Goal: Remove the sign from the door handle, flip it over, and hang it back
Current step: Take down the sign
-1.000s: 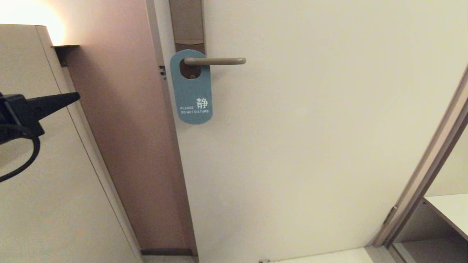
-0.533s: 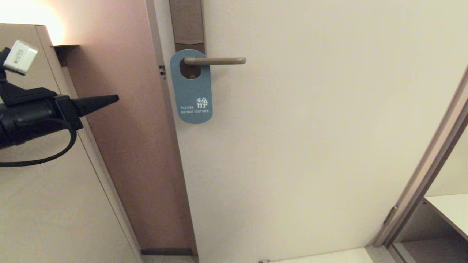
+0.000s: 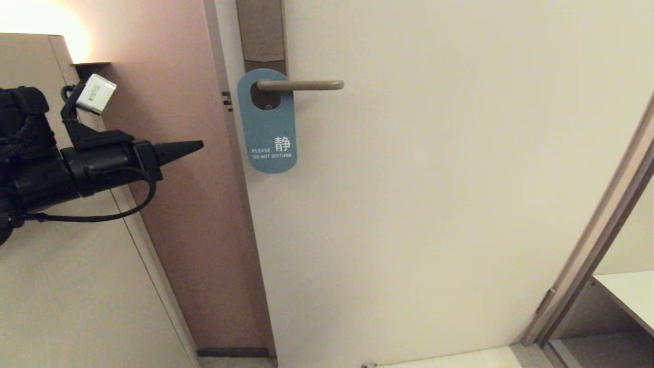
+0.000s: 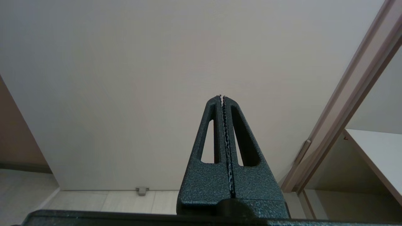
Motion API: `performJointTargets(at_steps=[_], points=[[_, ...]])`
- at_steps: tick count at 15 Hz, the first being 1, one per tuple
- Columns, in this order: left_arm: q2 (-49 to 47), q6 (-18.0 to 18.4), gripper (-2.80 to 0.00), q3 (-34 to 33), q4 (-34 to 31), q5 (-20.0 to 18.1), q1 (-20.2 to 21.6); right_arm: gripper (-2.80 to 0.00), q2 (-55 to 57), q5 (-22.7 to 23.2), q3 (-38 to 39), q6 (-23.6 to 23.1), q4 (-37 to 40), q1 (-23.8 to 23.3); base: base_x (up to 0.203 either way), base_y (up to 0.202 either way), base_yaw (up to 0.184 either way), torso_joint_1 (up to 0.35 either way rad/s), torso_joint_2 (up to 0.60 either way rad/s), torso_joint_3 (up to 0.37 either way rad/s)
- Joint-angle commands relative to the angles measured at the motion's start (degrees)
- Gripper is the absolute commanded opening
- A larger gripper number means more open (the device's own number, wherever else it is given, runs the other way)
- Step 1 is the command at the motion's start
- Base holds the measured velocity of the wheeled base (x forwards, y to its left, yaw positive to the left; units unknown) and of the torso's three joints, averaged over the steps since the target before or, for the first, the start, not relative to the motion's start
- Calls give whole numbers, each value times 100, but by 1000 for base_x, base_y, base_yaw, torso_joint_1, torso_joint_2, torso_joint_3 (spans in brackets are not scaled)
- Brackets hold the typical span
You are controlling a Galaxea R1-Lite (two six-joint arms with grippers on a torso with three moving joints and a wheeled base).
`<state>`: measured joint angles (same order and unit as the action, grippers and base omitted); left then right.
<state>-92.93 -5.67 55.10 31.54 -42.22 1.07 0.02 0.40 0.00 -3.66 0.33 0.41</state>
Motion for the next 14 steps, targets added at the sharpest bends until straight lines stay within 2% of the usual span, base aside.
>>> performJointTargets(at_steps=[1, 4, 5, 9, 14], points=[[-190, 4, -280, 36, 19, -24, -37, -280, -2, 4, 0, -3, 2, 2, 0, 0, 0, 0, 0, 0], [-321, -18, -280, 37, 202, -30, -38, -280, -2, 4, 0, -3, 2, 2, 0, 0, 0, 0, 0, 0], [-367, -36, 0, 36, 288, -32, -37, -280, -2, 4, 0, -3, 2, 2, 0, 0, 0, 0, 0, 0], [-480, -48, 0, 105, 344, -57, -55, -280, -2, 4, 0, -3, 2, 2, 0, 0, 0, 0, 0, 0], [-594, -48, 0, 263, 342, -426, -81, -280, -2, 4, 0, -3, 2, 2, 0, 0, 0, 0, 0, 0]])
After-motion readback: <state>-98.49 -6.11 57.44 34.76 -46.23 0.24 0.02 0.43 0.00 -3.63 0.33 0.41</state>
